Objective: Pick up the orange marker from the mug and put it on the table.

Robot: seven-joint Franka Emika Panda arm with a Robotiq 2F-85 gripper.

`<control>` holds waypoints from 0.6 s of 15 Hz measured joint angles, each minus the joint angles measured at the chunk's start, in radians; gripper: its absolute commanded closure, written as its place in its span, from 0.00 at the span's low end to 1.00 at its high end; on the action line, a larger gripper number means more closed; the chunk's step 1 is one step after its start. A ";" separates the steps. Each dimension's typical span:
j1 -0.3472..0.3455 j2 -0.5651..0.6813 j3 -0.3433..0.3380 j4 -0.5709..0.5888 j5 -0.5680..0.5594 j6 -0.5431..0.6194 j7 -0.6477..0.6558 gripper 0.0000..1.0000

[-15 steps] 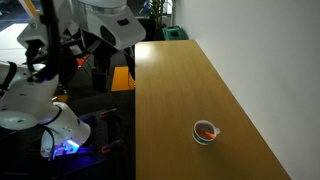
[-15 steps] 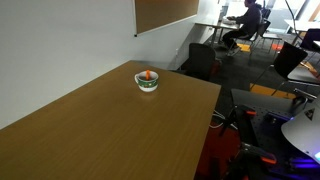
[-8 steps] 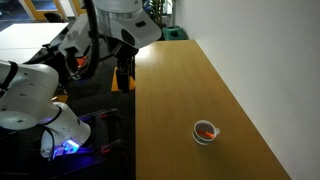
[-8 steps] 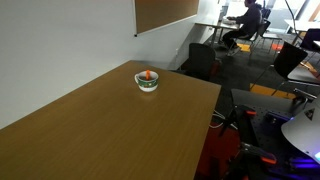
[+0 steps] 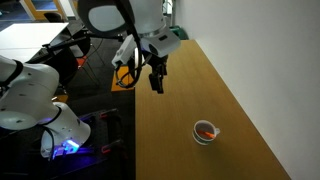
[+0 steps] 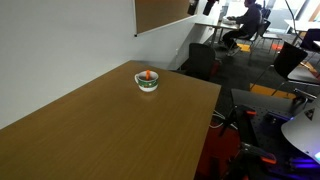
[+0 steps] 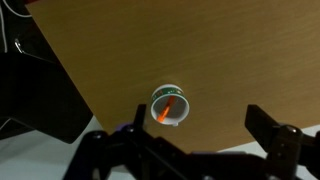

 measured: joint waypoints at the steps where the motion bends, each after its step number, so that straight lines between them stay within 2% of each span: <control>1: -0.008 0.031 0.019 -0.007 -0.001 0.076 0.054 0.00; 3: -0.033 0.099 0.060 -0.012 -0.021 0.209 0.173 0.00; 6: -0.099 0.210 0.133 -0.009 -0.143 0.376 0.405 0.00; 9: -0.242 0.307 0.244 0.016 -0.339 0.450 0.660 0.00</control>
